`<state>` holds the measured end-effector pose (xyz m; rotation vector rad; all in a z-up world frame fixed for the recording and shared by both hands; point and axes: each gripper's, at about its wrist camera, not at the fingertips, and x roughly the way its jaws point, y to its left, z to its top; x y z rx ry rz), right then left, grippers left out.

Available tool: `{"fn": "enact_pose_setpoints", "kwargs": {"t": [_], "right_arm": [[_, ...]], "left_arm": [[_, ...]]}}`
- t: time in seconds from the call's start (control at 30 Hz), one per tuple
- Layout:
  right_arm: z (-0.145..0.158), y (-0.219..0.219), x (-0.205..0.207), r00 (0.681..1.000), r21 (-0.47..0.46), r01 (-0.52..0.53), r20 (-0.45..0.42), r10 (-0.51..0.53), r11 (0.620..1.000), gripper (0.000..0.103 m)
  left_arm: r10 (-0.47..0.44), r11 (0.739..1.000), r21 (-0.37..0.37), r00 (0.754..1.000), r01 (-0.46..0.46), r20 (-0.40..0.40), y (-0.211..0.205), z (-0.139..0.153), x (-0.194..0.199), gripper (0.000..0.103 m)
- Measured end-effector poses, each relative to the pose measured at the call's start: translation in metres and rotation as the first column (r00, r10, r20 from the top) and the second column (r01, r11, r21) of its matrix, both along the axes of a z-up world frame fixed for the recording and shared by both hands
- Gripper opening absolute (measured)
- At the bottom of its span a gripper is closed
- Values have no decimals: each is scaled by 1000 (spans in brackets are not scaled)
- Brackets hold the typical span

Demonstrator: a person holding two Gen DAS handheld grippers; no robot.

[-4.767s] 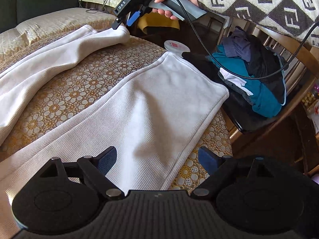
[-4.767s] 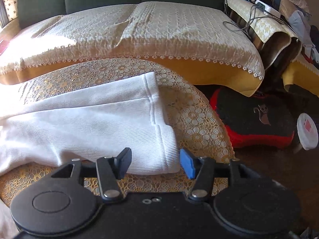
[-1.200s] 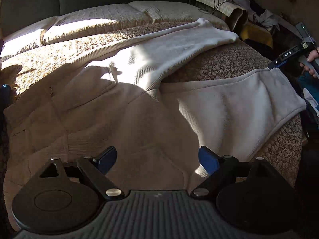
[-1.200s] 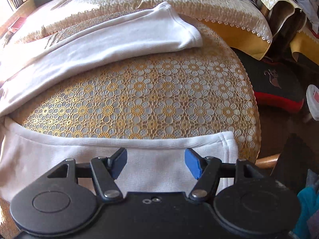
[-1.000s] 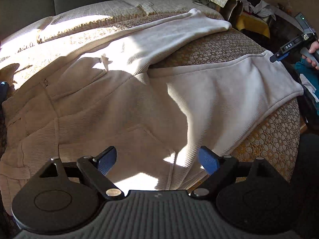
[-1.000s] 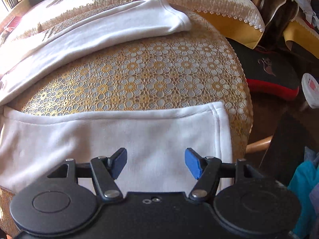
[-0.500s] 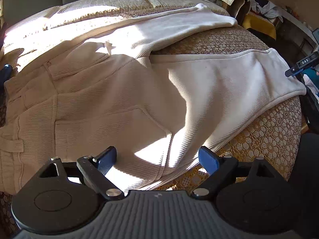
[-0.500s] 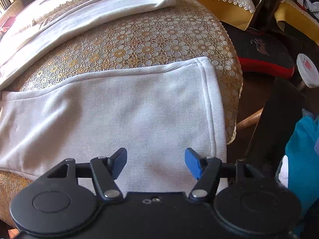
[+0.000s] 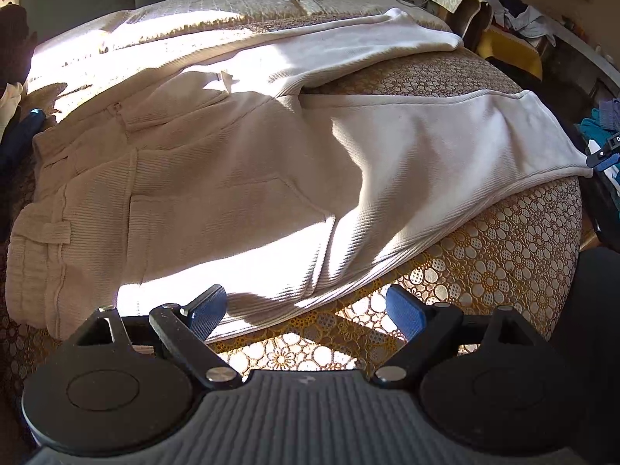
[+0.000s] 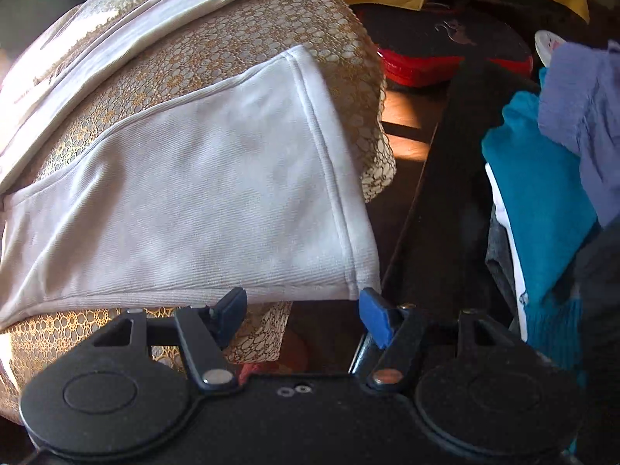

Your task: Fold clothes

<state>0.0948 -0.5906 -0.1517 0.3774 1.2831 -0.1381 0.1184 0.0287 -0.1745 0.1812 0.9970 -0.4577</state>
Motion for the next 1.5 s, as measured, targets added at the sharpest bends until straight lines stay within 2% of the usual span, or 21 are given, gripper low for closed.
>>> {"fn": "enact_pose_setpoints", "kwargs": {"t": [0.17,0.37,0.47,0.53,0.67,0.73,0.83,1.03,1.17,1.27,1.37,1.5], "right_arm": [[-10,-10,-5,988,104,153,9,-155,983,103],[-16,-7,1,972,132,231,15,-235,964,103],[-23,-9,1,954,169,294,15,-300,941,103],[-31,-13,-4,924,216,374,5,-383,902,103],[-45,-22,-22,832,322,533,-32,-554,782,103],[-48,-21,-29,816,360,552,-47,-576,752,103],[-47,-18,-30,812,354,557,-41,-582,751,103],[-44,-25,-23,775,366,592,-12,-632,718,103],[-55,-24,-22,753,359,624,-38,-657,694,103],[-53,-23,-25,740,354,627,10,-673,694,103],[-42,-23,-23,740,327,621,57,-670,713,103],[-20,-22,-18,763,314,571,137,-631,759,103]], "left_arm": [[-7,1000,13,1000,7,10,-2,2,-7,89],[-5,1000,13,1000,5,25,-3,7,-12,89],[-5,1000,19,999,4,31,-4,6,-13,89],[-7,1000,27,999,6,41,-5,7,-15,89],[-18,999,35,998,16,56,-5,9,-17,89],[-17,999,29,998,16,58,-3,9,-18,89],[-10,1000,19,999,9,50,0,8,-18,89],[-15,1000,17,999,14,47,0,7,-20,89],[-16,1000,17,999,15,50,1,10,-23,89],[-13,1000,20,999,12,49,2,11,-23,89],[-11,1000,27,998,9,56,3,12,-22,89],[-7,1000,28,998,5,69,3,14,-21,89]]}}
